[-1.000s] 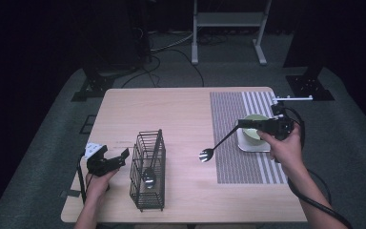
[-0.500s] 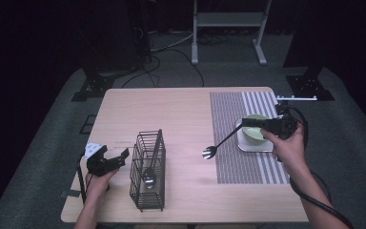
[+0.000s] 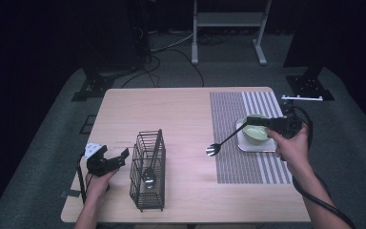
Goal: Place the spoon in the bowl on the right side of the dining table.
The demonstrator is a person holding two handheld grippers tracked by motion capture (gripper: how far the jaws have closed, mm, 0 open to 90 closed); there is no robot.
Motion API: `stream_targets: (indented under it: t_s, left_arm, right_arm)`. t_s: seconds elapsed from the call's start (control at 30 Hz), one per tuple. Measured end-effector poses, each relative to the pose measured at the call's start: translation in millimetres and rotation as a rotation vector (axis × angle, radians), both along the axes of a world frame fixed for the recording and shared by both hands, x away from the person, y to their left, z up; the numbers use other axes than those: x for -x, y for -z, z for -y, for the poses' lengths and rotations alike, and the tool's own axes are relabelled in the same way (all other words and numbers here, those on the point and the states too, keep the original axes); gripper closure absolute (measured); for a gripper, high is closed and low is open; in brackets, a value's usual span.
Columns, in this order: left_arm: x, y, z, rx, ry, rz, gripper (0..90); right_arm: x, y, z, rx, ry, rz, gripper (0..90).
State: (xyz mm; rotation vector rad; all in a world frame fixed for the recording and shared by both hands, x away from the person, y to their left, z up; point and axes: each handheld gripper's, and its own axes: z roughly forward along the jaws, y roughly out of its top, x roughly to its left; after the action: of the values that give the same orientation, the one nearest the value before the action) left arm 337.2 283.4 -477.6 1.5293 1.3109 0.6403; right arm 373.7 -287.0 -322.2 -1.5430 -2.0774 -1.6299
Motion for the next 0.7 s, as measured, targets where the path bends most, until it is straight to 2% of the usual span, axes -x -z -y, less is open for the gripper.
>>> stream_targets:
  t_s: [0.7]
  left_arm:
    - [0.0, 0.0, -0.1, 0.000, 0.000, 0.000, 0.0]
  right_arm:
    - [-0.8, -1.2, 12.8, 0.000, 0.043, -0.004, 87.6]
